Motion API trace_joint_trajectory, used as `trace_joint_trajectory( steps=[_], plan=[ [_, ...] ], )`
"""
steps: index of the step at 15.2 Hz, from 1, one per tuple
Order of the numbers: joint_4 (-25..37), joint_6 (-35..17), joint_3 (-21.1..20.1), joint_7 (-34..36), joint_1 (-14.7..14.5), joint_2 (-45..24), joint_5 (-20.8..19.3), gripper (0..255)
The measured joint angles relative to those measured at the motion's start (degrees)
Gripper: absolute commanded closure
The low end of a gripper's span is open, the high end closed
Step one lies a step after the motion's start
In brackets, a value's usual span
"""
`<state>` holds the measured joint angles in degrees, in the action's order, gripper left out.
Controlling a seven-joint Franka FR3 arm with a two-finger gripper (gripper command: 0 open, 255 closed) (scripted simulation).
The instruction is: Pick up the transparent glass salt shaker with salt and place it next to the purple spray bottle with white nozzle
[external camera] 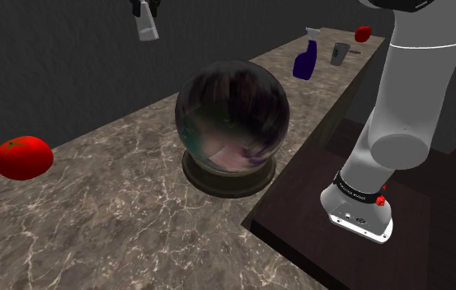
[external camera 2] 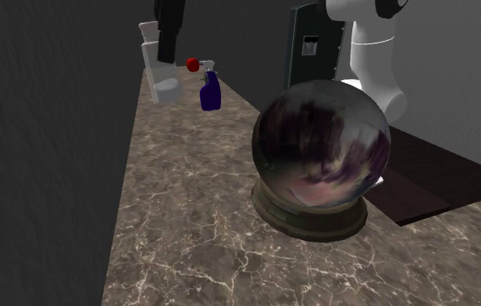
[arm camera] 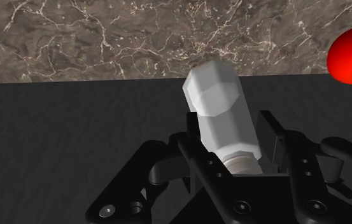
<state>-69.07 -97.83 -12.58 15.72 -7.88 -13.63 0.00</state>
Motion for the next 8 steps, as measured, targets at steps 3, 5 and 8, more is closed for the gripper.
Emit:
trace_joint_trajectory(
  steps=[3, 5, 8],
  plan=[
    [4.8, 3.2, 0.0, 0.2, -0.3, -1.6, -0.4, 255],
    [5.4, 4.3, 0.1, -0.2, 0.0, -1.2, -0.2, 255],
    [-0.5, 3.2, 1.0, -3.2, 2.6, 3.5, 1.8, 255]
  ],
)
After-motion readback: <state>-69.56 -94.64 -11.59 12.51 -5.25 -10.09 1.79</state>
